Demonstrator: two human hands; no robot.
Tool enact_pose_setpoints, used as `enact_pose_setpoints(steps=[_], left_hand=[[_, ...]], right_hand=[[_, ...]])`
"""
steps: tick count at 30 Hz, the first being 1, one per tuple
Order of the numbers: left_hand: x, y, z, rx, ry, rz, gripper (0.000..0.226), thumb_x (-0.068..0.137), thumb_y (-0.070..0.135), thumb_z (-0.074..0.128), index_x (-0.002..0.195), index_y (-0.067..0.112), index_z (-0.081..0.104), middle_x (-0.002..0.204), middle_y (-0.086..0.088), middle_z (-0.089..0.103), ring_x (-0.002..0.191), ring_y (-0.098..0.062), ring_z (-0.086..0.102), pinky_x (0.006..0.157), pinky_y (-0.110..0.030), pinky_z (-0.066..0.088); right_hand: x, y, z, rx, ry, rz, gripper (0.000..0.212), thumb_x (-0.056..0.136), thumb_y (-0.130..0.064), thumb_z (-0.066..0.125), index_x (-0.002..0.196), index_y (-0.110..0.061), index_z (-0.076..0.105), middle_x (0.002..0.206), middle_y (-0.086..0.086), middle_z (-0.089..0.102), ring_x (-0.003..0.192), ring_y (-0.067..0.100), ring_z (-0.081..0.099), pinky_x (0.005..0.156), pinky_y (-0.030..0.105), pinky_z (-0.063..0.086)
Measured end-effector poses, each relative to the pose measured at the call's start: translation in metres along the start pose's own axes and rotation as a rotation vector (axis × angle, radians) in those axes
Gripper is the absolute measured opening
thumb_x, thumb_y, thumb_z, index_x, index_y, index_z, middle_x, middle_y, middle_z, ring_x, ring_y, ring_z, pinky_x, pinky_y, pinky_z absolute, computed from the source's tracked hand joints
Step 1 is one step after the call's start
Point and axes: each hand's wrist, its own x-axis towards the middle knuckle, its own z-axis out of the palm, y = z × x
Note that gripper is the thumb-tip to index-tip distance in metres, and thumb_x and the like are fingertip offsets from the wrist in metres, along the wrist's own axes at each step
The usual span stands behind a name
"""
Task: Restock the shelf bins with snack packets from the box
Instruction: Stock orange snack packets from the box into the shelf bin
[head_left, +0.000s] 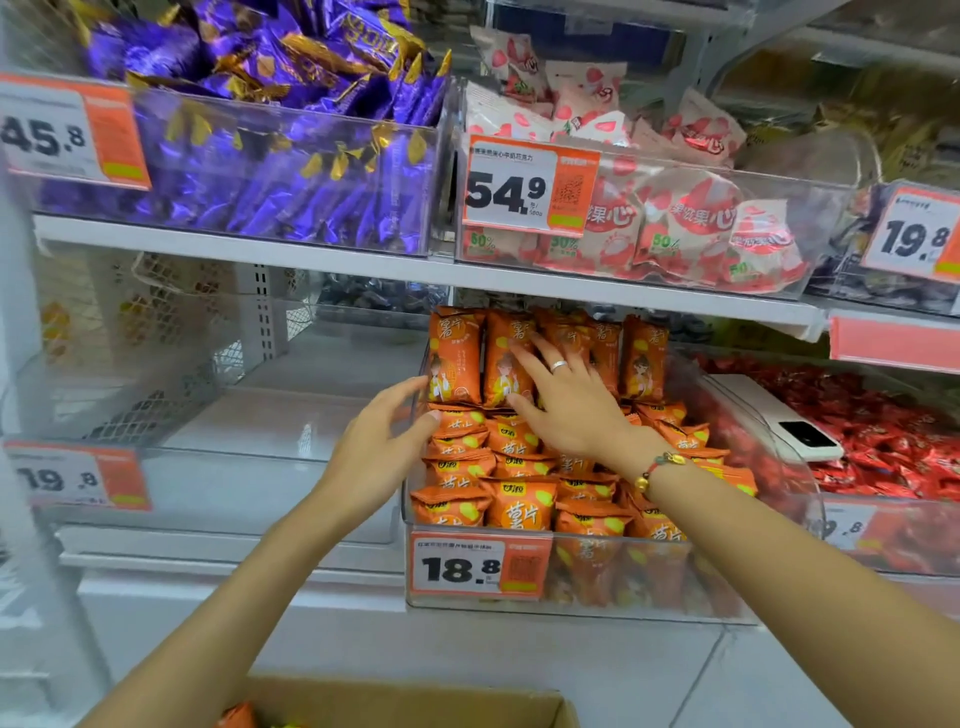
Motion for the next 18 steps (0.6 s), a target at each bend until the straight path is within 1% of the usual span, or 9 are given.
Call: enact_pose_setpoints(steps=[3,5,7,10,12,13,15,16,18], left_hand=[[-0.012,0.007,-0.007,0.043,0.041,0.023,0.044,0.093,0.03,0.059,0.136,0.029,0.049,0.135,0.012,0.051,0.12,-0.007,0.052,0.099,-0.04,0.046],[-0.031,0.007,-0.016,0.084,0.106,0.059,0.039,0.092,0.029,0.06,0.131,0.033,0.052,0.13,0.015,0.054,0.113,0.0,0.054,0.095,-0.035,0.048],[-0.058,-0.001,-0.028,0.121,0.161,0.079,0.032,0.092,0.033,0.061,0.122,0.041,0.055,0.12,0.019,0.058,0.107,0.003,0.057,0.091,-0.033,0.05],[-0.102,-0.024,-0.048,0.212,0.217,0.047,0.029,0.085,0.044,0.055,0.114,0.045,0.057,0.108,0.022,0.062,0.1,-0.002,0.061,0.086,-0.036,0.052],[-0.132,-0.04,-0.06,0.249,0.249,-0.011,0.026,0.083,0.043,0.054,0.108,0.046,0.06,0.104,0.024,0.063,0.097,0.001,0.061,0.085,-0.035,0.052],[-0.147,-0.048,-0.066,0.263,0.263,-0.051,0.022,0.084,0.041,0.056,0.104,0.047,0.061,0.103,0.024,0.064,0.095,0.002,0.06,0.085,-0.034,0.052],[-0.179,-0.068,-0.075,0.303,0.286,-0.181,0.021,0.088,0.033,0.065,0.099,0.05,0.06,0.1,0.02,0.065,0.089,0.002,0.059,0.082,-0.036,0.05],[-0.195,-0.079,-0.078,0.328,0.295,-0.262,0.023,0.089,0.029,0.065,0.1,0.049,0.061,0.098,0.017,0.064,0.088,-0.003,0.06,0.079,-0.035,0.048],[-0.224,-0.103,-0.083,0.397,0.277,-0.416,0.02,0.09,0.029,0.063,0.107,0.041,0.063,0.1,0.014,0.064,0.097,-0.017,0.063,0.077,-0.033,0.044]], right_hand=[[-0.017,-0.005,-0.011,0.088,0.098,-0.032,0.057,0.097,-0.039,0.048,0.148,-0.024,0.029,0.154,0.004,0.026,0.141,0.025,0.023,0.109,0.048,0.033],[-0.041,-0.018,-0.017,0.204,0.16,-0.059,0.047,0.095,-0.033,0.054,0.139,-0.022,0.043,0.144,0.0,0.04,0.134,0.018,0.034,0.102,0.038,0.04],[-0.072,-0.035,-0.022,0.317,0.206,-0.11,0.032,0.093,-0.031,0.057,0.125,-0.026,0.055,0.126,-0.008,0.052,0.118,0.01,0.047,0.089,0.03,0.044],[-0.115,-0.064,-0.028,0.398,0.202,-0.213,0.02,0.089,-0.031,0.06,0.109,-0.032,0.063,0.102,-0.017,0.059,0.095,0.003,0.054,0.073,0.028,0.046],[-0.135,-0.084,-0.025,0.433,0.127,-0.255,0.018,0.086,-0.035,0.057,0.103,-0.034,0.065,0.09,-0.021,0.059,0.085,0.002,0.057,0.068,0.027,0.046],[-0.143,-0.093,-0.019,0.438,0.065,-0.261,0.019,0.085,-0.037,0.056,0.101,-0.035,0.066,0.086,-0.021,0.058,0.082,0.001,0.057,0.068,0.026,0.046],[-0.156,-0.113,-0.001,0.399,-0.123,-0.292,0.019,0.087,-0.038,0.054,0.102,-0.034,0.066,0.085,-0.018,0.062,0.081,0.002,0.057,0.069,0.025,0.045],[-0.161,-0.122,0.012,0.383,-0.24,-0.317,0.018,0.089,-0.036,0.055,0.103,-0.032,0.066,0.087,-0.015,0.064,0.082,0.003,0.058,0.07,0.026,0.045],[-0.169,-0.137,0.046,0.373,-0.473,-0.34,0.019,0.091,-0.029,0.057,0.106,-0.027,0.067,0.092,-0.009,0.068,0.087,0.01,0.061,0.071,0.025,0.041]])
